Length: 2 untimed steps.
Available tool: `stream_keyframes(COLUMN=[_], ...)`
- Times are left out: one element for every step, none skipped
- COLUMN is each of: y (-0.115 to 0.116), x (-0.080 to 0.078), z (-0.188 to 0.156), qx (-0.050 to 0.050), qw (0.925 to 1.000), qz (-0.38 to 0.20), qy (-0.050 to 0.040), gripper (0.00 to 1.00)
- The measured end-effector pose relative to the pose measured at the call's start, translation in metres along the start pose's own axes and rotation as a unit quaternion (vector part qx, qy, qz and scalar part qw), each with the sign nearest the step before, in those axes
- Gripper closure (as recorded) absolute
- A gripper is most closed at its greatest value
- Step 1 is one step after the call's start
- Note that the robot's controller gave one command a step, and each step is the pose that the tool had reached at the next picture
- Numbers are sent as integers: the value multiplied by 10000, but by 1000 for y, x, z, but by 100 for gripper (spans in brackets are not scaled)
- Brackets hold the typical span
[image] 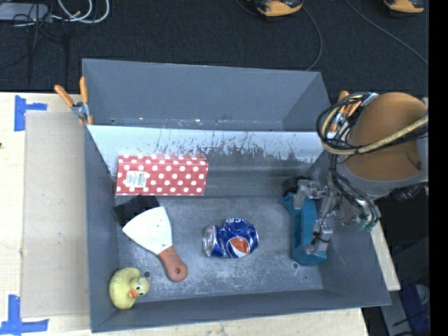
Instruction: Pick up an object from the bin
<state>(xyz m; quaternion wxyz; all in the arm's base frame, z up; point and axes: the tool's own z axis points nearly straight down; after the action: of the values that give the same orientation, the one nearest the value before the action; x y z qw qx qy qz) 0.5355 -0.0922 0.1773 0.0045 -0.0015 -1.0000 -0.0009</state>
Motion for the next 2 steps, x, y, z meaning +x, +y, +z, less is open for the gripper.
stream_keyframes(y=[0,-1], x=[-2,-9], z=[-4,32], qx=[7,10], qw=[10000,9996], qz=[-11,-257], qy=[-37,-64], gripper=[0,0])
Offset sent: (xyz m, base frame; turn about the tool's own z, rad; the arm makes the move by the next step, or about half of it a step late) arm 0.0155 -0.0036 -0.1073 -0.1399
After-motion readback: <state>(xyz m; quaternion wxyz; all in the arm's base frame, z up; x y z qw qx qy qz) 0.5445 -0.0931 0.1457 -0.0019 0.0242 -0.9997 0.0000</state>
